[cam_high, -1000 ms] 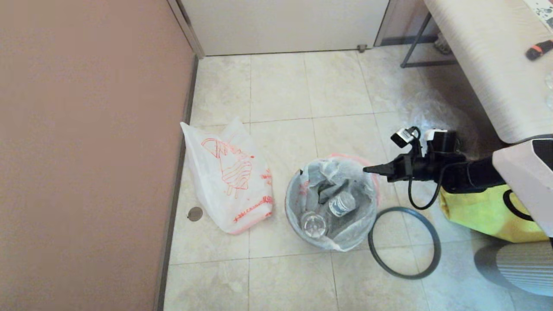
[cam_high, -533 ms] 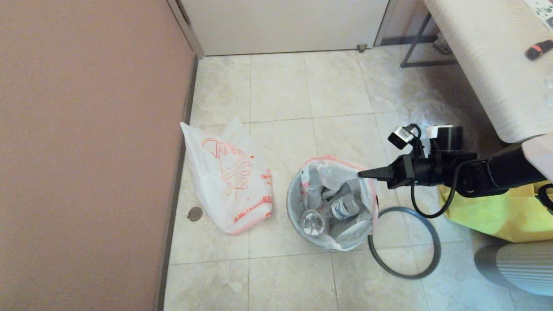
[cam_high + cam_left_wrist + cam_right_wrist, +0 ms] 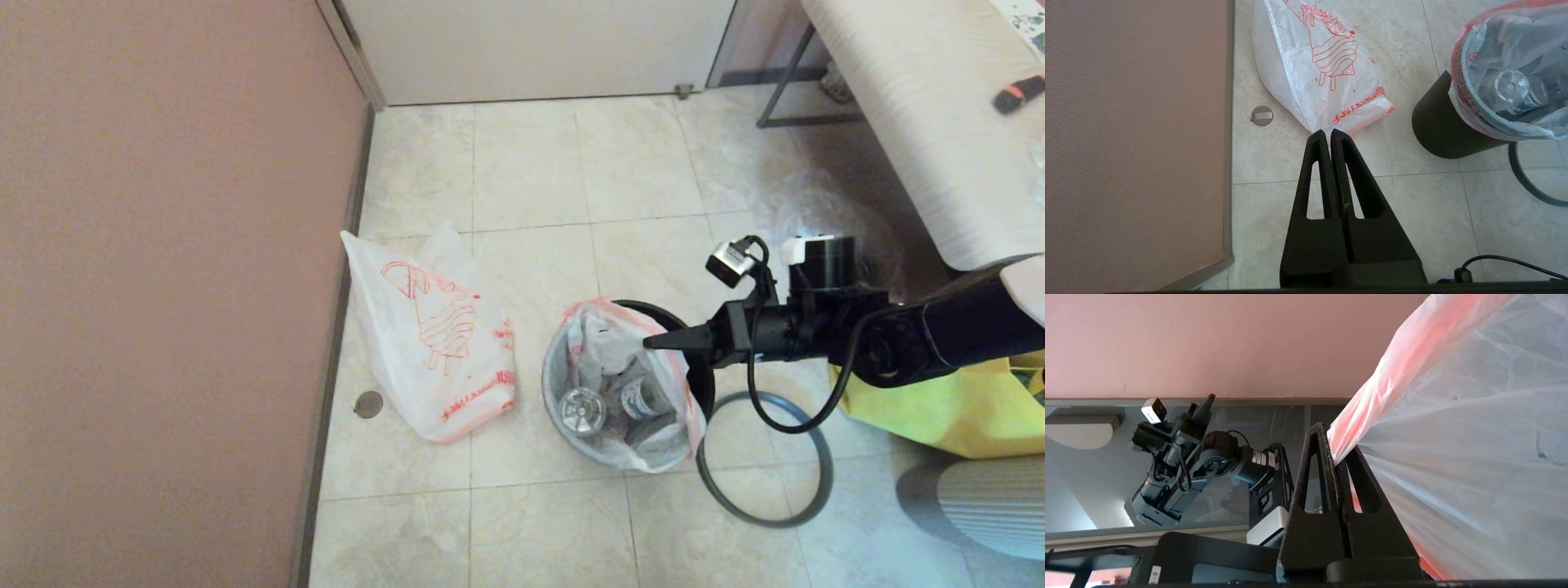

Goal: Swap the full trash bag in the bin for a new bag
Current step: Place the trash bag on the floor

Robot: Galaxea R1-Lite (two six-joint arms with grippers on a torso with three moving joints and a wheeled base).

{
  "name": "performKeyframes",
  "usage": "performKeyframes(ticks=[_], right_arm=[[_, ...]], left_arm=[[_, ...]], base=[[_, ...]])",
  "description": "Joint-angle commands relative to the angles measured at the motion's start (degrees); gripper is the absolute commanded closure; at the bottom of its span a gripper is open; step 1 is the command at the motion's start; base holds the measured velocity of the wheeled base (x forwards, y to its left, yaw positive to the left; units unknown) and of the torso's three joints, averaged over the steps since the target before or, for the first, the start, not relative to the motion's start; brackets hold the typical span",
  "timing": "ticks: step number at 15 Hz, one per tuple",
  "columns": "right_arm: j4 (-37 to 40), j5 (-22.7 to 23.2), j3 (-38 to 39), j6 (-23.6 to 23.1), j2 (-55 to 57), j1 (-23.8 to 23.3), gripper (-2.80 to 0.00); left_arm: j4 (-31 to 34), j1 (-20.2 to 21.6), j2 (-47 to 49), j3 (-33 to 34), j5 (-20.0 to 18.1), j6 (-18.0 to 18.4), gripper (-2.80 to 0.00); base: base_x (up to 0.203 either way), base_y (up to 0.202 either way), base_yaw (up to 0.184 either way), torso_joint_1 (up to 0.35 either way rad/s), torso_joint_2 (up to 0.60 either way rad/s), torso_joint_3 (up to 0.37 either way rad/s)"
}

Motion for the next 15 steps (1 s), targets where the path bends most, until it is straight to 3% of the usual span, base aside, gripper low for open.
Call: performKeyframes(ticks=[1,9,15], right_arm=[[-0.28,0.02,2.54,0.12,-2.57,1.25,0.00],[0.34,-8.20,4.96,0.54,-17.33,6.80,0.00],[12.33,-14.38,-1.55,1.02,-28.24,11.67,0.00]], left_arm=[[-0.02,0.01,0.01,-0.02,0.01,-0.06,0.00],[-0.02,0.01,-0.02,-0.02,0.01,-0.06,0.00],[-0.02,0.01,-0.02,-0.02,0.01,-0.06,0.00]], base=[[0.000,0.000,0.000,0.000,0.00,0.000],[0.000,0.000,0.000,0.000,0.00,0.000],[0.000,0.000,0.000,0.000,0.00,0.000]])
